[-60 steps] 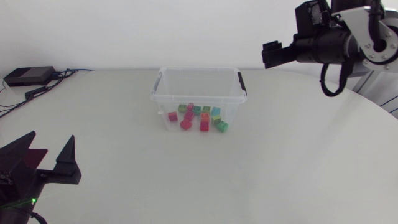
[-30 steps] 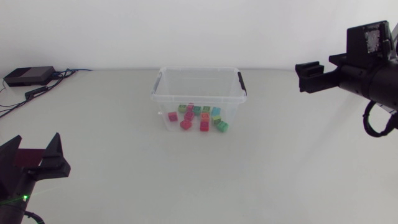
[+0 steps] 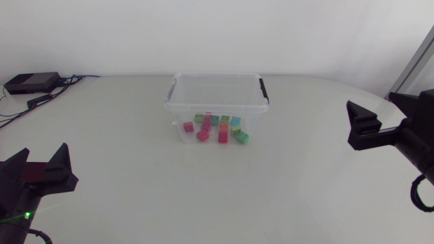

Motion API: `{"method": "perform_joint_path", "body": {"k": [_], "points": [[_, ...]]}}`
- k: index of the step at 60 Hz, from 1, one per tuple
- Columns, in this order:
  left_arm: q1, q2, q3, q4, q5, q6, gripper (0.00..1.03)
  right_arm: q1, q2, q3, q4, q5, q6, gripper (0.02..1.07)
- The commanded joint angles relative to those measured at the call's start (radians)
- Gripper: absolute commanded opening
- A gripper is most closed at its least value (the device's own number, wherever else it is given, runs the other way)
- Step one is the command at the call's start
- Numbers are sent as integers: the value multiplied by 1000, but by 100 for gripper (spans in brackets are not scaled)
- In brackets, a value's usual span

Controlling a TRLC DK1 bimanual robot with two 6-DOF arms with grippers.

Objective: Pick up the duplo bricks and place them in the container

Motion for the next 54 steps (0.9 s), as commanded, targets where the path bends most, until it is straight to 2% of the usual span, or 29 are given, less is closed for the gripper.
{"method": "perform_joint_path", "body": {"k": [1, 47, 54], "points": [[-9, -10, -23, 1, 17, -35, 99, -19, -66, -58, 17, 7, -2, 103], [-43, 3, -19, -34, 160, -18, 99, -127, -530, -447, -27, -114, 214, 103], [-43, 3, -19, -34, 160, -18, 99, -127, -530, -447, -27, -114, 214, 103]]}}
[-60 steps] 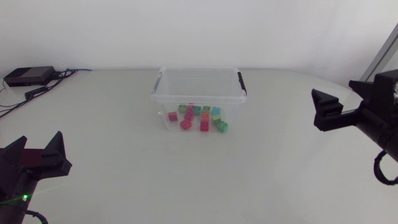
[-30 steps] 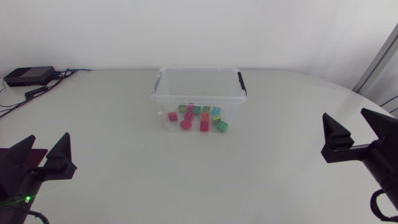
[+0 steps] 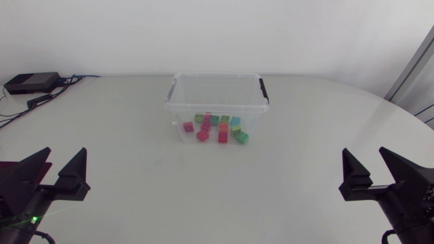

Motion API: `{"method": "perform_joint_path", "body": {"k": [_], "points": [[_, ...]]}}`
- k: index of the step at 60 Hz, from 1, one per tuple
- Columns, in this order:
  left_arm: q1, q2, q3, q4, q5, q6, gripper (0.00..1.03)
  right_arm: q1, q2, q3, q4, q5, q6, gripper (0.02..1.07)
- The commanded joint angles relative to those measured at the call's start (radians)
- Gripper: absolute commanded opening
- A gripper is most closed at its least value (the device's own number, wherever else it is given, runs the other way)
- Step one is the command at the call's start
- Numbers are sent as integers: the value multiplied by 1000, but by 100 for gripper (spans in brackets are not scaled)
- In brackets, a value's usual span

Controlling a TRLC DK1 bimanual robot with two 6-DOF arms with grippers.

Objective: Pick up the duplo bricks and place them in the container

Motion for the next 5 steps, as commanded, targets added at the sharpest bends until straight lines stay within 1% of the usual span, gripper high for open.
{"method": "perform_joint_path", "body": {"k": [1, 5], "points": [[-10, 3, -19, 2, 7, -19, 99, -4, -9, -18, -3, -4, 28, 103], [-10, 3, -19, 2, 7, -19, 99, -4, -9, -18, -3, -4, 28, 103]]}}
